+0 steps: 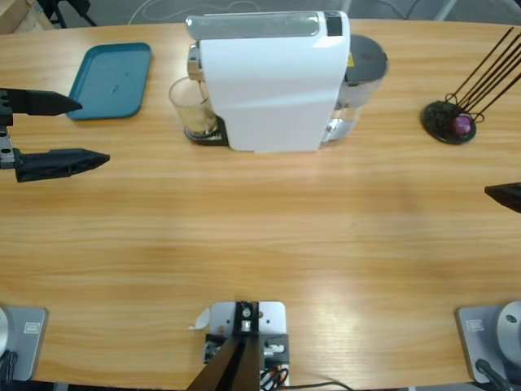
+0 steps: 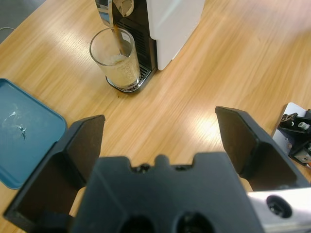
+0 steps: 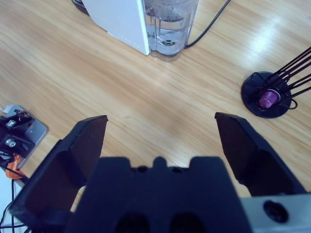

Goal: Pour coffee

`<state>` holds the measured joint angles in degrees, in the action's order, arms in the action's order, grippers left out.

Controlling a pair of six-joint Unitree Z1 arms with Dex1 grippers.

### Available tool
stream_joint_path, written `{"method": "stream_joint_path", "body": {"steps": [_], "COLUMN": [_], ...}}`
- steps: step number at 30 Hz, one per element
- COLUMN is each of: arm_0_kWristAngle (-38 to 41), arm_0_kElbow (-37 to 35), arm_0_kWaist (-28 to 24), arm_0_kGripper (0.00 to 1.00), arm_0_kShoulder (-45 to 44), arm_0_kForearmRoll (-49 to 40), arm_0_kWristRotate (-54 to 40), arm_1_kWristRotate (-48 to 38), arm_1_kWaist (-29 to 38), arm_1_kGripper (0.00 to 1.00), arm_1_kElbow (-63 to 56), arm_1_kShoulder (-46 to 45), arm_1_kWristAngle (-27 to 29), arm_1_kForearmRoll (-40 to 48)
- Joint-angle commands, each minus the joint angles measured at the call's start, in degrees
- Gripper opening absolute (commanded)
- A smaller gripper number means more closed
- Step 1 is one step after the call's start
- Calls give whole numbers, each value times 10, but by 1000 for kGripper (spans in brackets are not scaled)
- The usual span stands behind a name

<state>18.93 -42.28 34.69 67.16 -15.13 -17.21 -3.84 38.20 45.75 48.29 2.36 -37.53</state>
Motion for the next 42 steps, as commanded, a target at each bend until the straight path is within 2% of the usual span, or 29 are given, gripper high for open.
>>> {"method": "stream_joint_path", "body": {"steps": [1, 42], "arm_0_kWristAngle": [-10, -8], "arm_0_kElbow": [21, 28], "arm_0_kWaist": [-31, -52], "arm_0_kGripper": [1000, 1000], "arm_0_kShoulder": [-8, -17], "arm_0_kForearmRoll": [6, 7], "arm_0_kWristRotate": [-1, -1], "arm_1_kWristRotate": [7, 9], "arm_1_kWaist": [5, 7], "arm_1_kGripper": [1000, 1000], "arm_1_kElbow": [-8, -9], "arm_1_kShoulder": [5, 3], "arm_1_kWristAngle": [-12, -15], "arm_1_kForearmRoll": [2, 2]}}
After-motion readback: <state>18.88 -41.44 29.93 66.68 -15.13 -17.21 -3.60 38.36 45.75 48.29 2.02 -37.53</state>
